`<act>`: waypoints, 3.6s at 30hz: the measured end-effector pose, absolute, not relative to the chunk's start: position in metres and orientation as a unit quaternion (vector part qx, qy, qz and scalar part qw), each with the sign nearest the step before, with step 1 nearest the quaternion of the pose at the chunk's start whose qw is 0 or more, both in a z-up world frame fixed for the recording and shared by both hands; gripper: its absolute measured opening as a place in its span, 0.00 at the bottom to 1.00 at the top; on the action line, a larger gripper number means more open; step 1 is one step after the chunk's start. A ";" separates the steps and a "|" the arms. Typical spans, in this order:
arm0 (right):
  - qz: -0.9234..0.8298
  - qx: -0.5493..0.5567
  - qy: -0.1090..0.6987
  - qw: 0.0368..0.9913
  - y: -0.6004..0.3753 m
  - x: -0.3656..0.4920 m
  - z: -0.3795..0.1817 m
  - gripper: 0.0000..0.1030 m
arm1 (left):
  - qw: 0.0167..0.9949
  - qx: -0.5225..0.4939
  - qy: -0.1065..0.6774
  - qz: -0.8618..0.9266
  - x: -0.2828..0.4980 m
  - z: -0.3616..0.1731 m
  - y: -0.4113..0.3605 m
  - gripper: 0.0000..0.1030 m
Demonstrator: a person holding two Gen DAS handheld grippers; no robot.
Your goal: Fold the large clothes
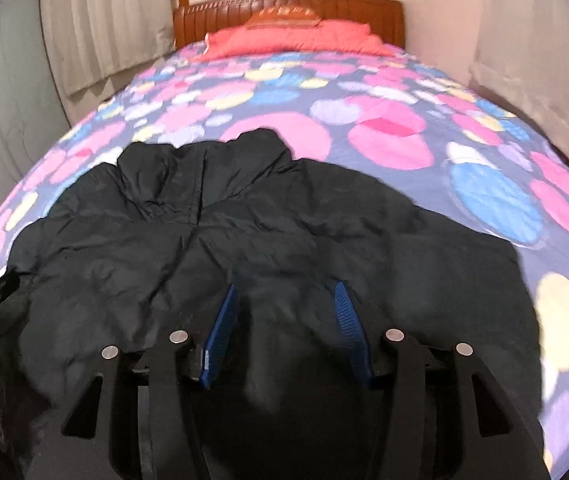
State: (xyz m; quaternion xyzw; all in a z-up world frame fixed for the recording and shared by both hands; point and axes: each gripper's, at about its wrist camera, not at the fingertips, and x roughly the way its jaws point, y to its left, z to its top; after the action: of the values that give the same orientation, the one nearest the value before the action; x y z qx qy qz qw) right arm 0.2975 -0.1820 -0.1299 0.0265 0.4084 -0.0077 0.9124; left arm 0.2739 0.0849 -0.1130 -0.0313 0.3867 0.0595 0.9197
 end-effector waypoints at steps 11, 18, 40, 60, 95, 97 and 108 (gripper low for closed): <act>-0.030 0.018 0.441 0.897 -0.192 0.286 -0.148 0.55 | 0.898 -0.028 0.438 -0.017 0.270 -0.134 0.044 0.63; -0.035 0.016 0.417 0.908 -0.186 0.318 -0.138 0.56 | 0.916 -0.011 0.400 0.026 0.301 -0.116 0.052 0.71; -0.057 0.038 0.420 0.905 -0.268 0.167 -0.120 0.70 | 0.902 -0.056 0.428 0.026 0.167 -0.116 0.135 0.81; -0.081 0.152 0.476 0.863 -0.350 -0.017 -0.175 0.73 | 0.860 -0.211 0.464 0.017 -0.025 -0.154 0.204 0.89; -0.021 0.238 0.440 0.865 -0.335 -0.052 -0.166 0.14 | 0.875 -0.257 0.409 -0.016 -0.057 -0.136 0.189 0.12; -0.017 0.243 0.440 0.864 -0.335 -0.055 -0.165 0.14 | 0.875 -0.261 0.407 -0.019 -0.061 -0.132 0.190 0.12; 0.042 0.330 0.418 0.845 -0.352 -0.070 -0.148 0.13 | 0.874 -0.302 0.378 -0.043 -0.080 -0.099 0.202 0.11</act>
State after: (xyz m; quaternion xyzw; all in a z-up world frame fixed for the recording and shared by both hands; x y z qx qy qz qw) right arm -0.0695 -0.3522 -0.1481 0.3300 0.4180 0.0419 0.8453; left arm -0.0799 0.2020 -0.0989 -0.3017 0.3777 -0.0428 0.8743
